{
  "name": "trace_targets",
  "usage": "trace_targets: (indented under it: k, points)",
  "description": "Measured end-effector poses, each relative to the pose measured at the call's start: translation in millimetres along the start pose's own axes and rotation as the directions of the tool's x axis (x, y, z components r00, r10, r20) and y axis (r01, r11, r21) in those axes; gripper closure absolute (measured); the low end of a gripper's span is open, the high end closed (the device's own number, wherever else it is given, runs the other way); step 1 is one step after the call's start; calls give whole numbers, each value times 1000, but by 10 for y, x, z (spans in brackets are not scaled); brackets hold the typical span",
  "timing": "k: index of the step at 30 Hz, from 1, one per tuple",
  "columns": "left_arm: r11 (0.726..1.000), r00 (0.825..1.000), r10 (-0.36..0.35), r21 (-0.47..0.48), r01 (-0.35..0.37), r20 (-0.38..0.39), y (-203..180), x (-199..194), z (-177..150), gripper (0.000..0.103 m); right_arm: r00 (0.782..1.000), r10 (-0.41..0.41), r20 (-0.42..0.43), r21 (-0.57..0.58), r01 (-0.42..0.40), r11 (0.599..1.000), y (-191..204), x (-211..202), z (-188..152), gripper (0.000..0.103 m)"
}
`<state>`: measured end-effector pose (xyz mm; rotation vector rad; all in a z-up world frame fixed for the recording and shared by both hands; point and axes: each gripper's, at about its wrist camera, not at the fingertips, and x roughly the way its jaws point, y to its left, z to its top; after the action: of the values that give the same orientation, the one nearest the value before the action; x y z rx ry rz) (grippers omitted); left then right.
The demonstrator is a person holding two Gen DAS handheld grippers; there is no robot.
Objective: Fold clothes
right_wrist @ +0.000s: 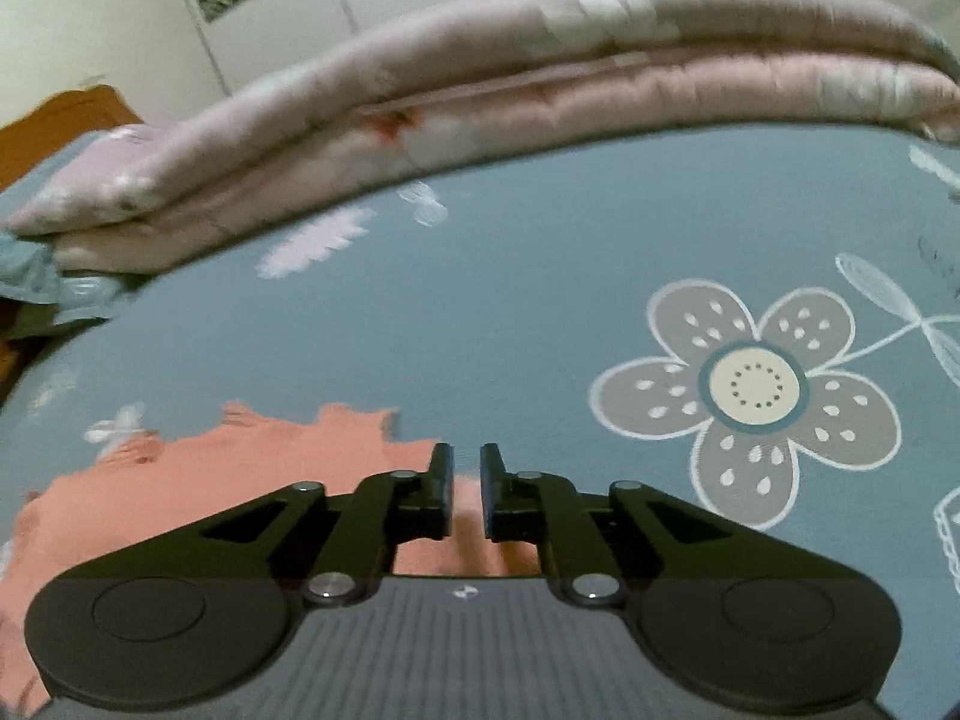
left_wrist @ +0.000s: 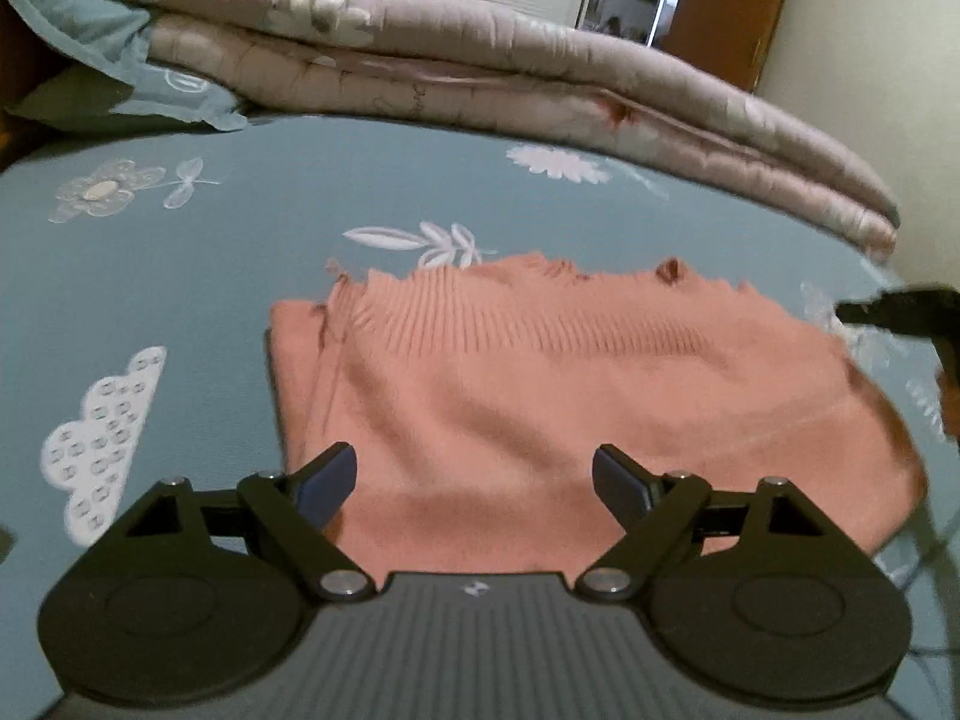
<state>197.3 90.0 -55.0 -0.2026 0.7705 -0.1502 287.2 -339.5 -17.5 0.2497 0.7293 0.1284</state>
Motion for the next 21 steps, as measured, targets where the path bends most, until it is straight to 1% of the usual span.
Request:
trace_targets:
  k: [1,3,4,5,7,8,9,12,15,16,17,18,21]
  points:
    - [1000,1000,-20,-16,20,-2,39,51,7,17,1000,27,0,-7,-27,1000,78,-84,-33,76]
    - [999,999,-31,-38,30,-29,125,155,-25,17,998,63,-13,-16,-63,998,205,-216,-144,64]
    - [998,998,-35,-48,33,-44,168,208,-43,18,996,82,-22,-24,-82,996,255,-266,-221,59]
    - [998,998,-35,-55,32,-53,213,235,-64,22,995,98,-37,-26,-99,995,297,-296,-296,57]
    - [996,998,-53,-71,50,-39,281,191,-94,24,991,106,-81,-16,-108,994,352,-279,-448,50]
    - [997,998,-44,-66,41,-44,286,163,-96,26,990,96,-99,-8,-97,995,362,-254,-526,47]
    - [998,998,-35,-51,32,-47,277,143,-102,26,990,87,-112,5,-87,996,350,-228,-602,46]
    - [1000,998,-8,-7,8,-60,211,113,-116,26,993,94,-75,65,-89,994,292,-211,-723,46]
    - [999,999,22,38,-20,-44,88,37,-48,26,994,98,-55,161,-88,983,230,-237,-720,45]
    - [998,999,31,53,-29,-37,47,11,-24,26,994,97,-51,181,-86,980,227,-235,-720,44]
    - [997,999,41,68,-39,-31,5,-15,0,25,994,95,-46,188,-85,979,239,-230,-727,42]
    - [996,999,34,82,-33,-18,-29,-43,37,25,995,93,-42,187,-83,979,256,-227,-739,39]
    - [995,1000,10,102,-11,4,-93,-41,140,24,996,75,-40,139,-69,988,367,-207,-764,31]
